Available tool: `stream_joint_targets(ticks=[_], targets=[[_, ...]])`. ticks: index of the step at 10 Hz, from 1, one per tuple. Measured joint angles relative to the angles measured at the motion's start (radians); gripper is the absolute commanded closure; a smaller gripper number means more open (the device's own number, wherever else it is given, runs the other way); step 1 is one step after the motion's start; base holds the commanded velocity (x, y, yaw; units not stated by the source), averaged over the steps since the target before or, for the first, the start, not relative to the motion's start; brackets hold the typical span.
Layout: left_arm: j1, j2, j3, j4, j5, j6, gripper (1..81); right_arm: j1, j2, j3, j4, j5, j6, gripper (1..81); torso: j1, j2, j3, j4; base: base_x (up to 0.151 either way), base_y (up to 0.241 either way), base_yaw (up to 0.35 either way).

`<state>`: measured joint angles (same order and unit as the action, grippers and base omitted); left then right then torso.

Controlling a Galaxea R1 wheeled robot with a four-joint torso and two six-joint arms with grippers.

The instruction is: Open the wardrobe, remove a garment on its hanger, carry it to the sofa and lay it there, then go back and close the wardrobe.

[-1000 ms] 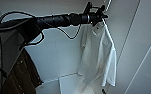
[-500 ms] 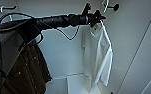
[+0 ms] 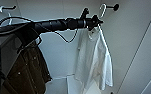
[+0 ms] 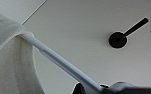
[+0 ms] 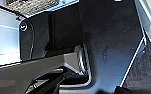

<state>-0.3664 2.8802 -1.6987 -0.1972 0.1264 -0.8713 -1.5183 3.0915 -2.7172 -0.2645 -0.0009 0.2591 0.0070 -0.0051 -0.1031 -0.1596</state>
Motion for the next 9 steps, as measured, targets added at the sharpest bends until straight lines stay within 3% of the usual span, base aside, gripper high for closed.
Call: stream_joint_targets(ticks=[4,5,7,8,9], targets=[[0.086,-0.104,0.123,0.004,-0.083,0.003,81.1,0.0,0.0,0.001,0.0,0.0,0.0,1.0,0.0,0.0,0.0,0.005,0.0,0.0,0.0],[0.11,-0.113,0.125,0.008,-0.082,0.003,81.1,-0.002,0.0,0.001,0.0,0.0,0.0,1.0,0.0,0.0,0.0,0.023,0.0,0.0,0.0],[0.106,-0.11,0.132,0.01,-0.085,0.003,81.1,-0.003,-0.006,0.002,0.0,0.01,0.0,1.0,0.0,0.0,0.0,0.076,0.0,0.0,0.0],[0.103,-0.11,0.133,0.01,-0.1,0.003,81.1,-0.002,-0.008,0.002,0.0,0.024,-0.001,1.0,0.0,0.0,0.0,0.09,0.0,0.0,0.0],[0.107,-0.116,0.132,0.011,-0.1,0.003,81.1,-0.003,-0.008,0.002,0.0,0.028,-0.001,1.0,0.0,0.0,0.001,0.091,0.0,0.0,0.0]])
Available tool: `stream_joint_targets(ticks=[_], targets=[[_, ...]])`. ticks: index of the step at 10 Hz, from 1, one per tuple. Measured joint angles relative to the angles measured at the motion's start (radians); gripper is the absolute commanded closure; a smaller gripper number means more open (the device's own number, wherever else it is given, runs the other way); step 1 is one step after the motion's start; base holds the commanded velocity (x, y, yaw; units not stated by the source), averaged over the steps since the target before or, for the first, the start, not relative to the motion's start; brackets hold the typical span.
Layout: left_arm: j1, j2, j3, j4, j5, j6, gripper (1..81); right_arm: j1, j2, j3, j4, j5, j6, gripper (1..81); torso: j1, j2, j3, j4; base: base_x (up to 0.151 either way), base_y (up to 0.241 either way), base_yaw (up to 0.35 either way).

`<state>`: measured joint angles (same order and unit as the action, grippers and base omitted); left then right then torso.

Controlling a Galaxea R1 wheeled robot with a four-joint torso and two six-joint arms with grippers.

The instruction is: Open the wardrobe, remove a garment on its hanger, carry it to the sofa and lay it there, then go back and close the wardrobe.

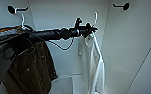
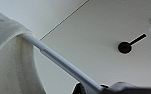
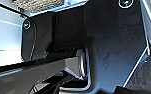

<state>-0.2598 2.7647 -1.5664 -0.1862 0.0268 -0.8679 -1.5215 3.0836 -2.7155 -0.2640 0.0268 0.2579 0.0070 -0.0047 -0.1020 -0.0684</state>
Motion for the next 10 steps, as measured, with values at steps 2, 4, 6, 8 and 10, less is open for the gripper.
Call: stream_joint_targets(ticks=[2,4,6,8,10], targets=[[0.011,0.0,-0.001,0.0,0.006,0.0,81.1,-0.007,0.0,0.0,0.0,-0.001,0.0,1.0,0.0,0.0,0.028,0.0,0.0,0.0,0.0],[-0.004,0.003,0.003,0.0,-0.005,0.0,81.1,-0.008,0.0,0.0,0.0,-0.001,0.0,1.0,-0.002,0.0,0.045,0.0,0.0,0.0,0.0],[0.007,0.003,0.004,0.001,0.001,0.0,81.1,-0.01,0.0,0.0,0.0,-0.001,0.0,1.0,-0.002,0.0,0.043,0.0,-0.038,0.0,0.0],[0.016,-0.001,0.006,0.002,0.004,0.003,81.1,0.004,0.0,0.0,0.0,0.003,-0.001,1.0,0.0,0.001,0.043,0.0,-0.09,0.0,0.0],[0.0,-0.009,0.023,0.002,-0.001,0.0,81.1,-0.015,0.0,0.001,0.0,-0.002,0.0,1.0,-0.002,0.0,0.043,0.0,-0.105,0.0,0.0]])
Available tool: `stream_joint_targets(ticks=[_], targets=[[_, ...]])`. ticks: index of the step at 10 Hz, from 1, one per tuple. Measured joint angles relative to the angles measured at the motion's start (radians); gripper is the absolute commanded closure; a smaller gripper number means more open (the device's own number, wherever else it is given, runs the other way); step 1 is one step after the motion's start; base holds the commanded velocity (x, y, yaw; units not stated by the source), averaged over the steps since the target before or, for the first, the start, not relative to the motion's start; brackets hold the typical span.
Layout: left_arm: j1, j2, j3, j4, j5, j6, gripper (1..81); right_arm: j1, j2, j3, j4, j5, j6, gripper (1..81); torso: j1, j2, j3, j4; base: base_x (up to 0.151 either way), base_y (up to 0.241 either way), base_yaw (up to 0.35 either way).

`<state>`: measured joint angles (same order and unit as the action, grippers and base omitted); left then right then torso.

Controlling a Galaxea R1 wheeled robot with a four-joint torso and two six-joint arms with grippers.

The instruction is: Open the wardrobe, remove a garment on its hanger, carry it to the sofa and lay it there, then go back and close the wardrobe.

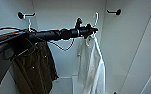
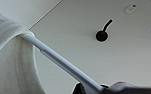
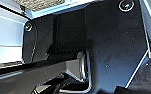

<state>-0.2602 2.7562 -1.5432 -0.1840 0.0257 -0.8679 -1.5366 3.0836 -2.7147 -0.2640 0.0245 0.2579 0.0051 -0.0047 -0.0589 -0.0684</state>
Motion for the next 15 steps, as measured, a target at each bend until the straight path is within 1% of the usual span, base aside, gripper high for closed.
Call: stream_joint_targets(ticks=[7,11,15], targets=[[0.01,0.008,0.018,0.0,0.0,0.0,81.1,0.001,0.0,0.0,0.0,0.001,0.0,1.0,-0.001,0.0,0.0,0.0,-0.113,0.0,0.0],[0.029,0.098,0.022,0.001,-0.003,0.003,81.1,0.004,0.0,0.0,0.0,0.001,0.0,1.0,-0.001,0.0,0.0,0.0,-0.114,0.0,0.0],[0.063,0.084,0.037,0.002,-0.008,0.004,81.1,0.004,0.0,0.0,0.0,0.001,0.0,1.0,-0.001,0.0,0.0,0.0,-0.115,0.0,0.0]])
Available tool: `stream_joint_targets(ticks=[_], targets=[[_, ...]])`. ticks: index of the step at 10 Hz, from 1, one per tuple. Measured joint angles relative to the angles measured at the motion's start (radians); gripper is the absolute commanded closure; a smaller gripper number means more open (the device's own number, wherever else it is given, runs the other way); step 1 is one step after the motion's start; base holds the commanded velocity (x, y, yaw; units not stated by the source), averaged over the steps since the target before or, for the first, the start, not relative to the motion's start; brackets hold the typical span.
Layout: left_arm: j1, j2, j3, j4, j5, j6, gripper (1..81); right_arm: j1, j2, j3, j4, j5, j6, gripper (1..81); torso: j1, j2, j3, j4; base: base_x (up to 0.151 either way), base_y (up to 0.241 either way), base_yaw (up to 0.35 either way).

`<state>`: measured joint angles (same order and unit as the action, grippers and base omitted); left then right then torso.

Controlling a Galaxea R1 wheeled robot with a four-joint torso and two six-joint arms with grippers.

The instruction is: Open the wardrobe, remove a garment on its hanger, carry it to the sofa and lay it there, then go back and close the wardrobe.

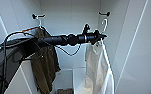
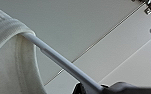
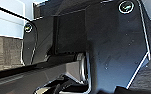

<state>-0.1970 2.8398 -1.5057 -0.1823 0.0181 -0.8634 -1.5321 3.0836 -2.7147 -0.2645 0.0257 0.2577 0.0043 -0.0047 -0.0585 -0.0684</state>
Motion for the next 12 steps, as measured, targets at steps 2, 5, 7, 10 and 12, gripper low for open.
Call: stream_joint_targets(ticks=[2,5,7,10,12], targets=[[0.02,0.002,0.026,0.022,-0.021,0.001,81.1,0.0,0.0,0.0,0.0,0.0,0.0,1.0,0.0,0.0,0.0,0.0,-0.114,0.0,0.0],[0.055,-0.006,0.031,0.03,-0.027,0.001,81.1,0.001,0.0,0.0,0.0,0.0,0.0,1.0,0.0,0.0,0.0,0.0,-0.114,0.0,0.0],[0.074,-0.006,0.033,0.04,-0.036,0.001,81.1,0.0,0.0,0.0,0.0,0.0,0.0,1.0,0.0,0.0,0.0,0.0,-0.114,0.0,0.0],[0.074,-0.006,0.041,0.041,-0.042,0.001,81.1,0.0,0.0,0.0,0.0,0.0,0.0,1.0,0.0,0.0,0.0,0.0,-0.114,0.0,0.0],[0.083,-0.009,0.046,0.041,-0.04,0.0,81.1,0.0,0.0,0.0,0.0,0.0,0.0,1.0,0.0,0.0,0.0,0.0,-0.117,0.0,0.0]])
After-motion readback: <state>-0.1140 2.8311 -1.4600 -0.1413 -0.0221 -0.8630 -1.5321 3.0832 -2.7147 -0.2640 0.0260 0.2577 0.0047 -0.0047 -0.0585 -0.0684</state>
